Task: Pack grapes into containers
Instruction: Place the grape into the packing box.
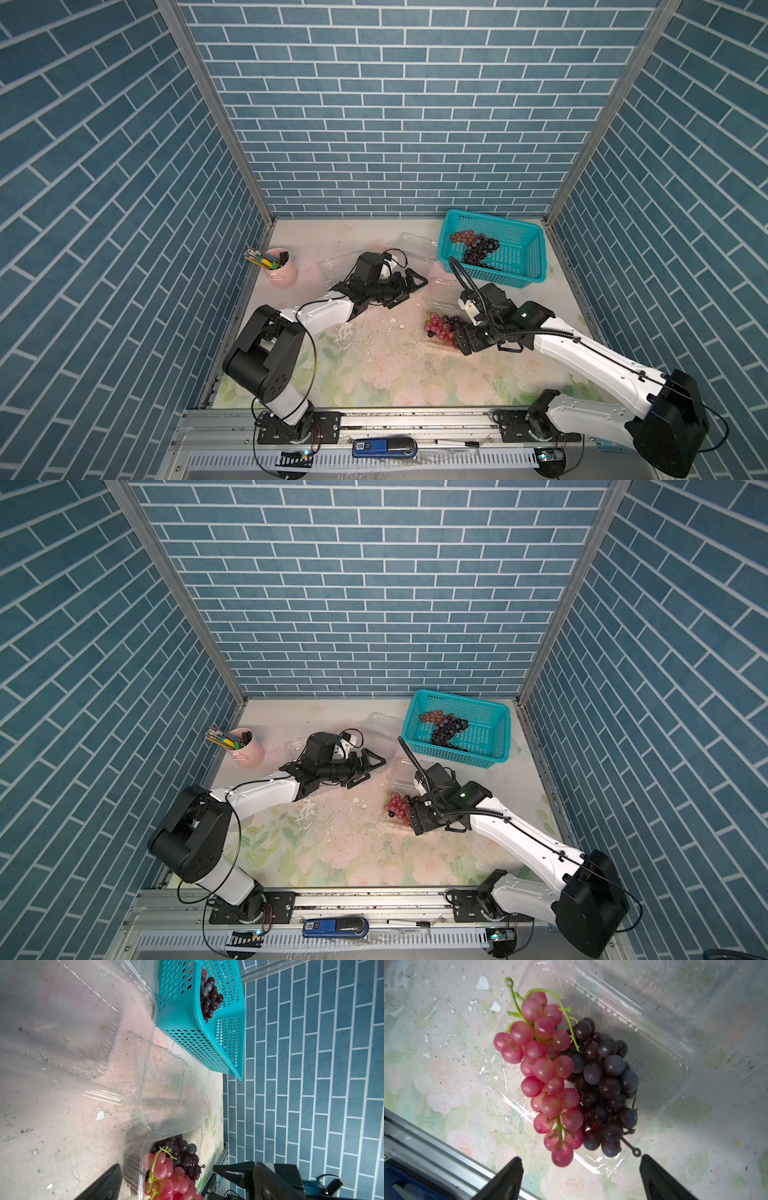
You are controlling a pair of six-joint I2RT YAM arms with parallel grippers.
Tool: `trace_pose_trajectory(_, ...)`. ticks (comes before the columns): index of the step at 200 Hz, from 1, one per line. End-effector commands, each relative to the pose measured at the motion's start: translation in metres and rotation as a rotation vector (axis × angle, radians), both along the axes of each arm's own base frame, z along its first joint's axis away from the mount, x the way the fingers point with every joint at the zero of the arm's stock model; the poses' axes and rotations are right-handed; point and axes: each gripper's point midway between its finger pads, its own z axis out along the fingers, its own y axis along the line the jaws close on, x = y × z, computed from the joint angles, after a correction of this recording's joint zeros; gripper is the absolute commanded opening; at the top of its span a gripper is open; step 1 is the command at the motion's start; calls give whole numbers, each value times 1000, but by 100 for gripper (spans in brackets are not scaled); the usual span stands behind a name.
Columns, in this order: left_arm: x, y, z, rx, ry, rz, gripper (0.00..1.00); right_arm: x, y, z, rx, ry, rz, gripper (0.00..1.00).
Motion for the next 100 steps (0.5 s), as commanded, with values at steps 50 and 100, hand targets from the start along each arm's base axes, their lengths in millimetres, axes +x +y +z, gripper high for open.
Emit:
trace_pose_trajectory(50, -6, 2, 3, -4, -16, -9, 100, 7, -22, -15, -225, -7, -40, 90)
trace_pose_trajectory(100, -7, 2, 2, -6, -16, -10, 100, 23, -26, -17, -279, -52, -96, 90)
